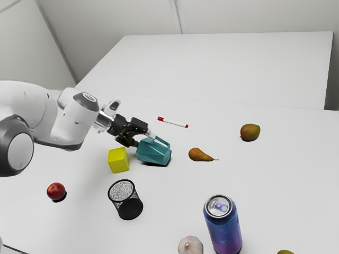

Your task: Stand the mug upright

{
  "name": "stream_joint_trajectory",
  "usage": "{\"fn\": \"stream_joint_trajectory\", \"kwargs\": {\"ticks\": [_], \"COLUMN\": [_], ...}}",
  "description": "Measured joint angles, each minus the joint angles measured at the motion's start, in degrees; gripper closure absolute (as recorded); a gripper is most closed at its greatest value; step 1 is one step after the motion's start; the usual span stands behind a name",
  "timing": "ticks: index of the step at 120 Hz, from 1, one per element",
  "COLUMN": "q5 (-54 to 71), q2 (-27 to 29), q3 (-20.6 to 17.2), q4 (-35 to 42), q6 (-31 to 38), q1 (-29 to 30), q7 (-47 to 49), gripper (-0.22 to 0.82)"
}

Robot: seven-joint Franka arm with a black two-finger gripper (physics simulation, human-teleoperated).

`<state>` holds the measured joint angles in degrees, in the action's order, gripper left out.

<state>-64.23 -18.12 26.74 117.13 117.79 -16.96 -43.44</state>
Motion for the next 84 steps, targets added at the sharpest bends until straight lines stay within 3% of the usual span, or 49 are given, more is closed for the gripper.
{"fn": "stream_joint_trajectory", "kwargs": {"ticks": [28,84], "q5": [-2.1,-3.8], "q2": [-0.7,-1.3], "q3": [0.0,0.0], "q4": [0.1,0.3], "q6": [-1.4,-1.6], "q1": [-0.2,-0.1], "q7": [-1.9,-4.3], "gripper": [0.02,0.43]}}
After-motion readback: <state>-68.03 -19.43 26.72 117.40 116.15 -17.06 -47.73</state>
